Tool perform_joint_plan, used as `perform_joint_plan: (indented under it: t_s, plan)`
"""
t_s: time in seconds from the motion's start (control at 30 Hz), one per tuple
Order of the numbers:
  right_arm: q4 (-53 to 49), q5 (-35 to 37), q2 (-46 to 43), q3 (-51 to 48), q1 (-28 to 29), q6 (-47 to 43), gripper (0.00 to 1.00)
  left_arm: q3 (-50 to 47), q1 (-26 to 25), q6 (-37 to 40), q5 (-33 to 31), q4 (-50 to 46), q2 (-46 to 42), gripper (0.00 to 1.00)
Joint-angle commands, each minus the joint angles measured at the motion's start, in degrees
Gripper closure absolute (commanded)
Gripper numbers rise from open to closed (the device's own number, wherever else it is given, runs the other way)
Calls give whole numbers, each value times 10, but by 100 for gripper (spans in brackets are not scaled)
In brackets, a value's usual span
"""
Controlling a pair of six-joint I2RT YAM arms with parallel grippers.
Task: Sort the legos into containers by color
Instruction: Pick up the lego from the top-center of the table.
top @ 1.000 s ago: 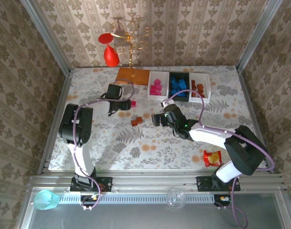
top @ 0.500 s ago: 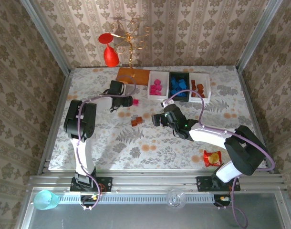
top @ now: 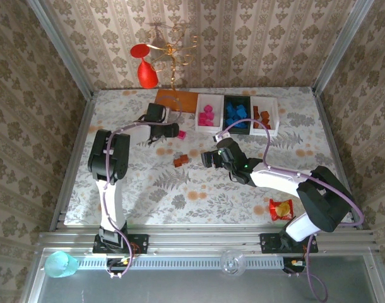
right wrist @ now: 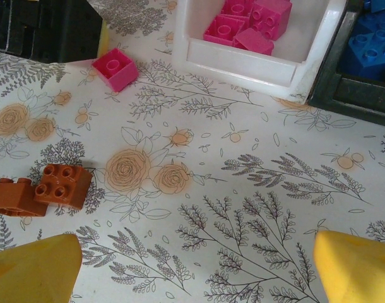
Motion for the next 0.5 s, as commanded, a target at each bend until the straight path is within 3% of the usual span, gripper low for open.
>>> perform_joint_plan:
  t_s: [0.0, 0.27, 0.47]
  plan:
    - [-6, 20, -13, -5, -4, -6, 4, 27, 0, 7, 2, -27, 17, 39]
    - [-5, 22, -16, -10, -6, -5, 4, 35, -2, 3, 1, -31, 24, 50]
    - [-2, 22, -13, -9, -6, -5, 4, -13, -9, -7, -13, 6, -31, 57]
